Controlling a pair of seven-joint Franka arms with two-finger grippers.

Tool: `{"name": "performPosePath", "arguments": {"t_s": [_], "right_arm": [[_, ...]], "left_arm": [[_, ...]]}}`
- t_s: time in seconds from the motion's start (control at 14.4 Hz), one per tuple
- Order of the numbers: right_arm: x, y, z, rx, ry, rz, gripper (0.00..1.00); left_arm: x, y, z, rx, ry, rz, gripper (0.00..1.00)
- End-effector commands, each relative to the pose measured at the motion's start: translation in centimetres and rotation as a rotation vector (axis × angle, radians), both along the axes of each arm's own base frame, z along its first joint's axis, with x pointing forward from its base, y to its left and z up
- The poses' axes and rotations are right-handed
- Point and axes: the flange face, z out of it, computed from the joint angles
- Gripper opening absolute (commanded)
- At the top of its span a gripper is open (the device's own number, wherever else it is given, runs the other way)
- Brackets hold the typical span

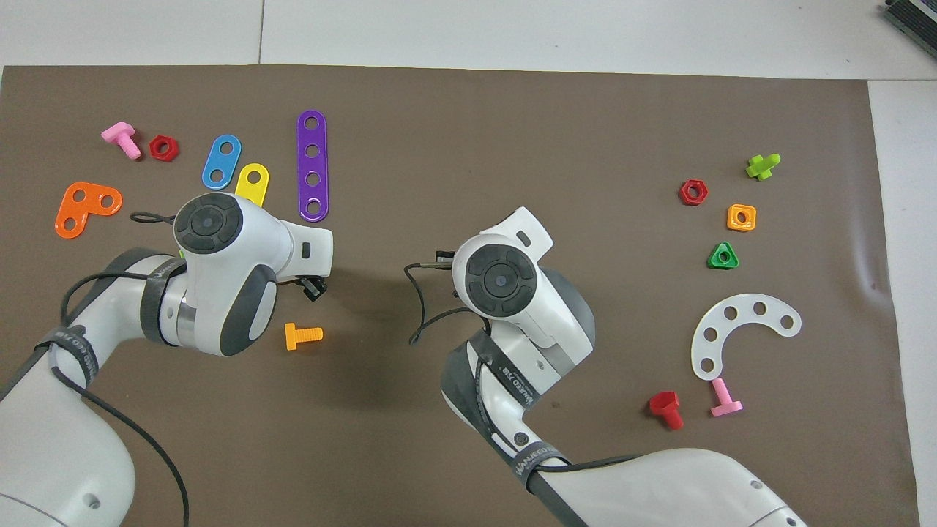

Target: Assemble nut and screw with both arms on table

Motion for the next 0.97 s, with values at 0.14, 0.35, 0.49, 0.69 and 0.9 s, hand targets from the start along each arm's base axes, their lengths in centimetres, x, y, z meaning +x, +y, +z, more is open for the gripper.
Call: {"name": "performPosePath", "arguments": {"t_s": [0.14, 0.35, 0.49, 0.69, 0.9], "right_arm": [[0.3, 0.4, -1.1, 0.0, -0.017, -0.012, 0.15], [0.5, 0.4, -0.7, 0.015, -0.03, -0.021, 1.0], [1.2, -1.2, 2.6, 0.029, -0.056, -0.04, 1.0], [2.6, -6.1, 8.4, 0.019, -0.073, -0.076, 1.0], [3.9, -11.8, 11.9, -0.034, -0.059, -0.026, 1.0]], "left_arm": [[1.3, 0.6, 2.7, 0.019, 0.07, 0.246, 0.04], [1.6, 0.0, 4.2, 0.02, 0.088, 0.5, 0.0], [2.1, -1.2, 5.5, -0.011, 0.094, 0.659, 0.0], [2.6, -4.7, 7.2, -0.054, 0.117, 0.881, 0.0], [1.7, -10.3, 8.5, -0.073, 0.101, 0.999, 0.0]]}}
